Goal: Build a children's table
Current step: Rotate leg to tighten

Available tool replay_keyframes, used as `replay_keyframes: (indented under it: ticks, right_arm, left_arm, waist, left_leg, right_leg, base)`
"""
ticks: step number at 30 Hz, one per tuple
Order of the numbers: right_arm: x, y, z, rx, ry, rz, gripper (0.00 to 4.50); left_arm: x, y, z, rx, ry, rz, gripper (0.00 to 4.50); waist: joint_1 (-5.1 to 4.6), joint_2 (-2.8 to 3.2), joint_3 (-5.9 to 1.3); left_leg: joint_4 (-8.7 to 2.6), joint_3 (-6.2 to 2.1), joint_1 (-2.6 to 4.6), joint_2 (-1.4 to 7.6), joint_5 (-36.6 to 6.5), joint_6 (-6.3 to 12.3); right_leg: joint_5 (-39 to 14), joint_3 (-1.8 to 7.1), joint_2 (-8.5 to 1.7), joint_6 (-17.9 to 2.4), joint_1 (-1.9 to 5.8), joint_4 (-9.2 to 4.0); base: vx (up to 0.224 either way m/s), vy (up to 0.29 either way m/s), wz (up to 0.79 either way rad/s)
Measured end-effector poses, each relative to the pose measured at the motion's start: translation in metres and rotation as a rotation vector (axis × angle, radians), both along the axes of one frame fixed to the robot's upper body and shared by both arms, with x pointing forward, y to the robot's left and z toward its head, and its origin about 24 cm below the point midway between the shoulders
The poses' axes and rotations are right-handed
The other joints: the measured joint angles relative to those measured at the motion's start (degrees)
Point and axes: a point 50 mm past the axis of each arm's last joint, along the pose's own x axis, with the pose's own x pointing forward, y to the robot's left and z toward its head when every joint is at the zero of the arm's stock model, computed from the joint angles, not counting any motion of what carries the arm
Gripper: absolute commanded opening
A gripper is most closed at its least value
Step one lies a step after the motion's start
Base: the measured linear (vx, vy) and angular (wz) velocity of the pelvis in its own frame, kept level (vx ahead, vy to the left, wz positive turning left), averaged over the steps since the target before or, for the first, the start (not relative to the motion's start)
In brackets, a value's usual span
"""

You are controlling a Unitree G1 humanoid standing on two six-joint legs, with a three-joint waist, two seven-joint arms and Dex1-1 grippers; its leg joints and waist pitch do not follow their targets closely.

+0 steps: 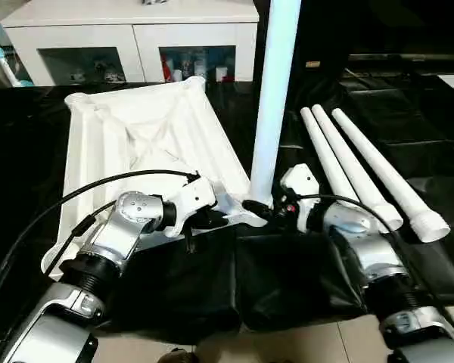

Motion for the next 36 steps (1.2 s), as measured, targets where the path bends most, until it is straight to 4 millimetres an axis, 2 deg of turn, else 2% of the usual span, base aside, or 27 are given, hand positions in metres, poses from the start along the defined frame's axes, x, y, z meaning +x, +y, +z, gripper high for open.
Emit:
replay_keyframes:
  ticks: [5,11,17,21,22,24,26,29,36]
  right_arm:
    - [0.012,0.012,-0.001,0.022,0.035,-0.212,2.48]
    - [0.020,0.023,-0.002,0.022,0.033,-0.409,2.48]
    - [0.029,0.030,0.001,0.026,0.061,-0.535,2.48]
    - [0.030,0.032,0.002,0.026,0.067,-0.552,2.48]
    - [0.030,0.032,0.002,0.026,0.067,-0.553,3.04]
    - [0.030,0.032,0.002,0.032,0.069,-0.552,3.04]
    - [0.030,0.035,0.002,0.044,0.070,-0.543,3.26]
    - [0.030,0.031,0.003,0.042,0.070,-0.514,3.26]
    - [0.026,0.006,0.002,-0.023,0.039,-0.393,3.26]
  left_arm:
    - [0.011,-0.012,-0.001,-0.010,-0.002,0.093,0.00]
    - [0.023,-0.031,-0.001,-0.014,-0.004,0.189,0.00]
    - [0.029,-0.042,-0.001,-0.009,-0.007,0.252,0.00]
    - [0.031,-0.043,0.000,-0.001,-0.005,0.258,0.00]
    - [0.031,-0.044,0.000,-0.002,-0.004,0.258,0.00]
    - [0.031,-0.044,-0.001,-0.002,-0.003,0.258,0.00]
    - [0.031,-0.043,-0.001,0.000,-0.002,0.260,0.00]
    - [0.032,-0.042,-0.001,0.001,-0.007,0.260,0.00]
    - [0.028,-0.035,0.001,-0.001,-0.017,0.192,0.00]
  waist:
    - [-1.01,-0.07,-0.04]
    - [-1.06,-0.07,-0.06]
    - [-1.05,-0.04,-0.08]
    - [-1.04,-0.03,-0.08]
    - [-1.03,-0.02,-0.09]
    - [-1.04,0.00,-0.10]
    - [-1.12,0.06,-0.14]
    - [-1.14,0.09,-0.14]
    - [-1.02,0.11,-0.13]
  left_leg:
    - [0.07,-0.01,0.11,0.02,0.04,-0.06]
    - [0.07,-0.02,0.16,0.01,0.05,-0.07]
    - [0.12,-0.02,0.19,0.01,0.05,-0.07]
    - [0.12,-0.03,0.19,0.01,0.05,-0.08]
    - [0.12,-0.04,0.19,0.01,0.05,-0.08]
    - [0.12,-0.05,0.19,0.01,0.05,-0.08]
    - [0.12,-0.05,0.21,0.01,0.05,-0.08]
    - [0.12,-0.05,0.20,0.01,0.05,-0.07]
    - [0.02,-0.06,-0.02,0.01,0.03,-0.07]
  right_leg:
    - [-0.01,0.00,0.00,0.01,0.03,0.12]
    - [-0.01,0.00,-0.01,0.02,0.08,0.13]
    - [-0.01,0.01,-0.02,0.01,0.16,0.12]
    - [0.00,0.00,-0.02,0.01,0.17,0.12]
    - [0.00,0.00,-0.02,0.01,0.18,0.12]
    - [0.00,0.00,-0.02,0.01,0.19,0.12]
    - [0.00,0.00,-0.02,0.01,0.19,0.12]
    - [-0.01,0.00,-0.02,0.01,0.17,0.12]
    - [-0.01,-0.08,-0.02,0.01,0.02,0.08]
  base:
    - [0.000,0.000,0.00]
    - [0.000,0.000,0.00]
    - [0.000,0.000,0.00]
    - [0.000,0.000,0.00]
    - [0.000,0.000,0.00]
    - [0.000,0.000,0.00]
    - [0.000,0.000,0.00]
    - [0.000,0.000,0.00]
    - [0.000,0.000,0.00]
